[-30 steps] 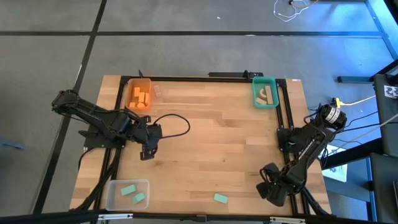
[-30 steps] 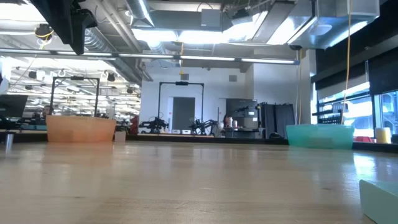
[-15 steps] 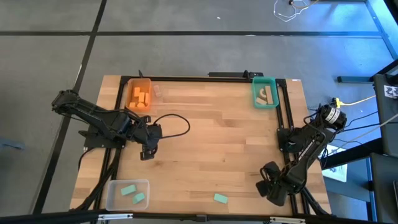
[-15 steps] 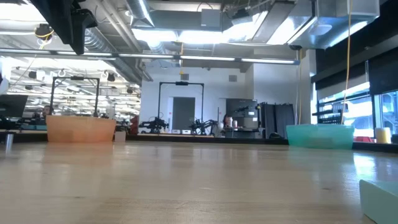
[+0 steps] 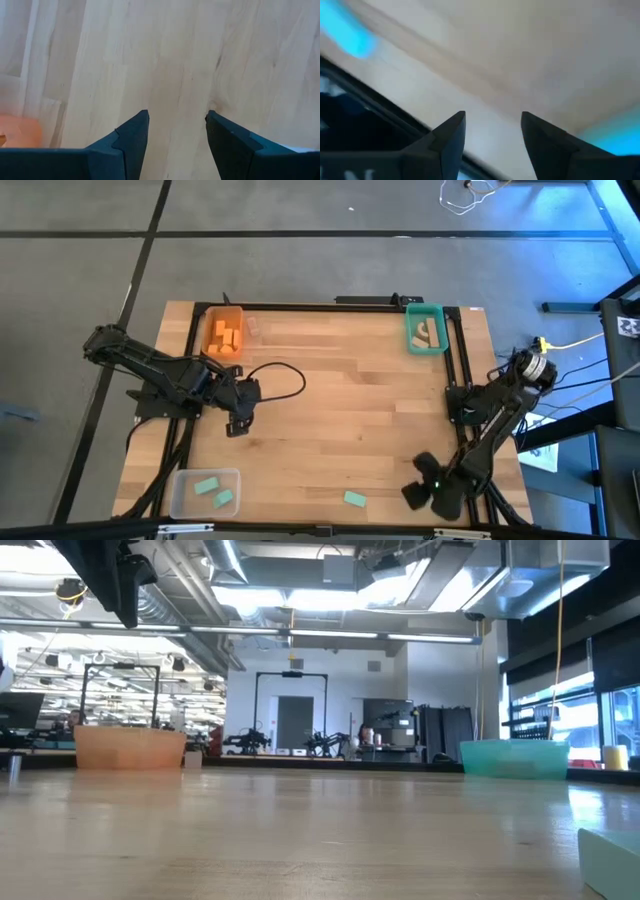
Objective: Sort & place blocks by color
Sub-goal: Put the blue block into the transparent bin
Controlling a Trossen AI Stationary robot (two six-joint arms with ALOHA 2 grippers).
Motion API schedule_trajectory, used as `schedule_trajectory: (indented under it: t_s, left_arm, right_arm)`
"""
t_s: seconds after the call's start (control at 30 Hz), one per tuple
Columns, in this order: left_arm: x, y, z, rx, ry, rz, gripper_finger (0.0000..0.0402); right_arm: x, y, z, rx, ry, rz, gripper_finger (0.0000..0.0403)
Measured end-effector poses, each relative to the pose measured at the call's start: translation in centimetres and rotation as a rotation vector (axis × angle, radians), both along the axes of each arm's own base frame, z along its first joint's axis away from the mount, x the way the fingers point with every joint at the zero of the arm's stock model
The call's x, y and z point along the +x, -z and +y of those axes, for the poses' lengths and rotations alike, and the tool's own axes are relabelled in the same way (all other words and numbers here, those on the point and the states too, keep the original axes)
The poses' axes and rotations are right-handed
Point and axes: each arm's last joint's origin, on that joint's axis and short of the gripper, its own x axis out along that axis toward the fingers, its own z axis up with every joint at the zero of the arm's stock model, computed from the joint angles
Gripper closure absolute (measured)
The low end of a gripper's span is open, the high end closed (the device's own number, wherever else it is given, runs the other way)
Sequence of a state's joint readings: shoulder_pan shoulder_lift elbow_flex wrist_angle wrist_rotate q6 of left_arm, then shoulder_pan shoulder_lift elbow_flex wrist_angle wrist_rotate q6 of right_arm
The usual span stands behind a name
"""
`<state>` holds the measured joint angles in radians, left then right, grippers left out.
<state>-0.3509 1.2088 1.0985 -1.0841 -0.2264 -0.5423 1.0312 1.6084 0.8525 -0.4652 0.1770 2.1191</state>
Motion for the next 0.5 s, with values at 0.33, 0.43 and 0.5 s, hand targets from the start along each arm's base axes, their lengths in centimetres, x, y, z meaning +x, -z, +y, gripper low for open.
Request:
schedule_trajectory:
  t_s: [0.33,0.43,0.5]
  left_arm:
    - [0.4,-0.2,0.5,-0.003,-0.014,-0.032,0.0214]
    - [0.5,-0.2,0.6,-0.003,-0.009,-0.025,0.0214]
    - [0.5,-0.2,0.8,-0.004,-0.015,-0.027,0.0214]
  right_arm:
    - [2.6,-0.4,-0.7,-0.036,0.011,-0.202,0.021]
    - [2.9,-0.4,-0.8,-0.009,0.007,-0.151,0.021]
    - [2.8,-0.1,-0.9,0.02,0.028,-0.091,0.021]
